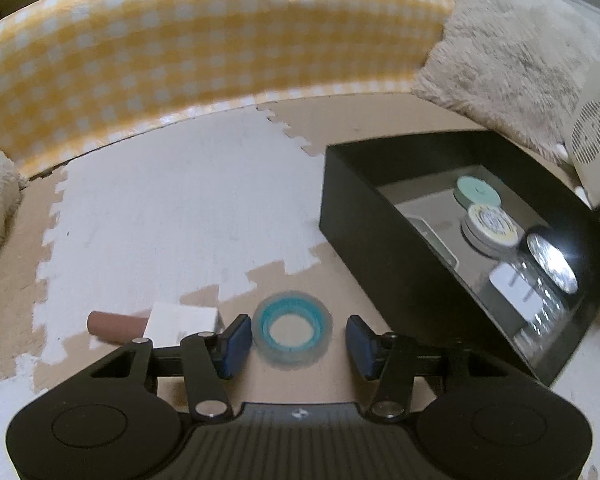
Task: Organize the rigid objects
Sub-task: 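Grasp the blue-rimmed tape roll with the left gripper, then lift the tape roll with the left gripper toward the black tray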
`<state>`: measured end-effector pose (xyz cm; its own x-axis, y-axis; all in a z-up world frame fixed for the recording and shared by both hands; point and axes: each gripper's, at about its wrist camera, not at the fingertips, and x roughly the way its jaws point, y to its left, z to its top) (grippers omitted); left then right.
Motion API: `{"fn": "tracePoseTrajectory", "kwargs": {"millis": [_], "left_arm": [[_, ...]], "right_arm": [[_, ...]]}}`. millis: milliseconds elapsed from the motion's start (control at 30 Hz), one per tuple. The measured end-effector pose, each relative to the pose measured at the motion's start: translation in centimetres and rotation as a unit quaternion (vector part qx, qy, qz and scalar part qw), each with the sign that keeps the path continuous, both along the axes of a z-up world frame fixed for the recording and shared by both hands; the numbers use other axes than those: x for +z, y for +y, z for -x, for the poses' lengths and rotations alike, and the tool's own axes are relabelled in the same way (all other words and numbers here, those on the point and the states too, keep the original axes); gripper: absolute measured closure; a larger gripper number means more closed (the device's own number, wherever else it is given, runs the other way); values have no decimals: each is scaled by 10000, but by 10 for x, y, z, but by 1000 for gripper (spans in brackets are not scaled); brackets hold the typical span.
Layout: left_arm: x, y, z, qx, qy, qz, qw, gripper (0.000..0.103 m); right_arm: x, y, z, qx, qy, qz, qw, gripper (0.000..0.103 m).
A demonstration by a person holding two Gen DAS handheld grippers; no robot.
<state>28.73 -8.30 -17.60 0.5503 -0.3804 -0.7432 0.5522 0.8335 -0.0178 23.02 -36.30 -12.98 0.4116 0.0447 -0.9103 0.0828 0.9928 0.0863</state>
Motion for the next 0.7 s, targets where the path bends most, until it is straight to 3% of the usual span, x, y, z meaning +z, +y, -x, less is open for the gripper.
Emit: {"fn": "tracePoseTrajectory", "kwargs": {"millis": [100, 233, 400, 567, 700], "left_arm": [[0, 1, -3, 54, 8, 43, 10000, 50], [-1, 1, -2, 85, -21, 7, 10000, 58], [2, 3, -1, 168, 3, 36, 9999, 59], [22, 18, 4, 611, 53, 577, 9964, 59], [42, 18, 10, 620, -117, 784, 9949, 59]], "right_arm": [[0, 0, 0, -4, 1, -7, 10000, 97], [0, 0, 0, 3, 5, 5, 10000, 97], [0, 0, 0, 5, 3, 3, 10000, 97], [0, 0, 0, 10, -1, 4, 10000, 97], [1, 0, -1, 8, 5, -12, 10000, 97]]}}
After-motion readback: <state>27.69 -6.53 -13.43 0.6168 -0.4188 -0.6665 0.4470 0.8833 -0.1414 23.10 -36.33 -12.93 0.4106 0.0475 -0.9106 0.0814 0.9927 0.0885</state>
